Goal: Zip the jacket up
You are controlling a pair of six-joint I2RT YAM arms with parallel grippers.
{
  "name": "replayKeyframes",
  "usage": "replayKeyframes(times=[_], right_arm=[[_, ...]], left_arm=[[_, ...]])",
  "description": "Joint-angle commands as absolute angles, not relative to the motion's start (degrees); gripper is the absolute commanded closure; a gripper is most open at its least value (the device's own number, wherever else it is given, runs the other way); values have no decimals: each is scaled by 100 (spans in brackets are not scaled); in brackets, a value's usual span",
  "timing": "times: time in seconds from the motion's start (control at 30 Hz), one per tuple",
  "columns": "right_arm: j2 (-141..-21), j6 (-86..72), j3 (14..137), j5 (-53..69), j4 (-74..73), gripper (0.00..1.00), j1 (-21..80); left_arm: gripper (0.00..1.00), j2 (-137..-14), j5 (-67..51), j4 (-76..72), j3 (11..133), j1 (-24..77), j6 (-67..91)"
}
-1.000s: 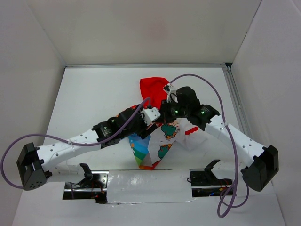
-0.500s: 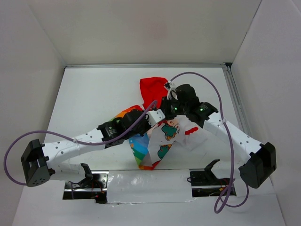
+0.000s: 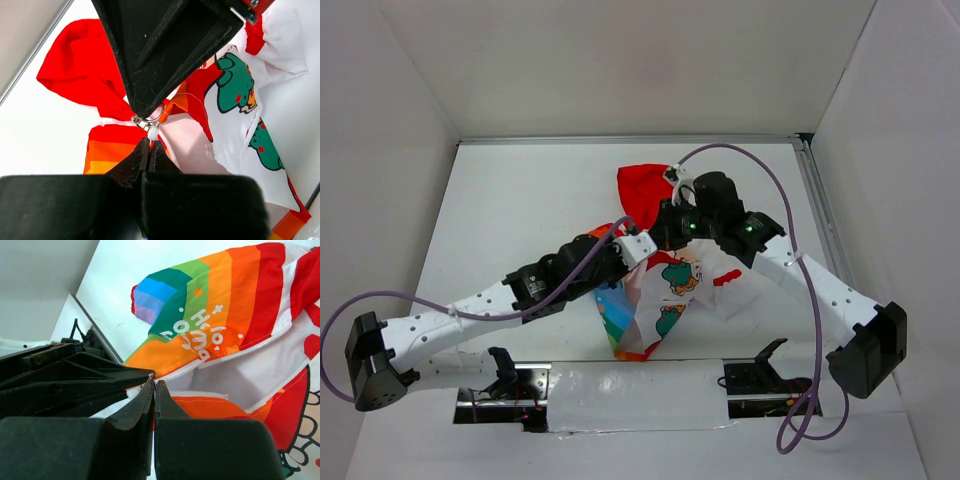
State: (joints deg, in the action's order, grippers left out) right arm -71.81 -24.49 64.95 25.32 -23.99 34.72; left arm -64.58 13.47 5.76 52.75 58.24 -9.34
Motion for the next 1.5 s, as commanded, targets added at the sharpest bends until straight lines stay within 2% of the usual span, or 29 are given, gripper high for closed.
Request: replayKeyframes(times=[0.0,0.27,0.43,0.63,0.77,0.9,1.0,1.1,1.13,1.27,1.37,1.47], right_arm=[[-7540,-1916,6513,1476,-2496,100,3357],[-7655,-1749,6126,2354,-2153,100,3349],[-7796,-1574,6003,2382,-2179,100,3392],[-8077,-1521,6047,1242,-2101,100,3436],[-8200,-1468,5986,1205,-1663,100,3480],[-8025,-1407,5810,1827,-1180,100,3515],[-7955,-1380,6046,1267,-1379,100,3595],[-7369,-1546,5864,1056,-1196,100,3647],[-7174,-1616,5793,907,-1074,96,3647],[-6427,-2029,5485,352,-1063,67,3656],[-6311,-2380,5405,220,-1195,52,3578],[-6337,-2583,5432,1026,-1301,49,3367]], left_arm=[[100,-5767,906,-149,5361,5968,-1081],[100,-4879,467,-580,4931,5968,-1108],[100,-4702,483,-624,4895,5976,-1107],[100,-4562,334,-764,5018,5977,-1169],[100,-4474,255,-984,5290,5976,-1406],[100,-4491,229,-1038,5501,5968,-1503],[100,-4456,44,-844,5581,5976,-1442],[100,-4421,-70,-887,5206,5977,-1328],[100,-4403,-53,-940,5064,5968,-1258],[100,-4438,-26,-1841,3986,5968,-1010],[100,-4631,132,-2538,3465,5968,-1107],[100,-4904,176,-2917,3288,5959,-1151]])
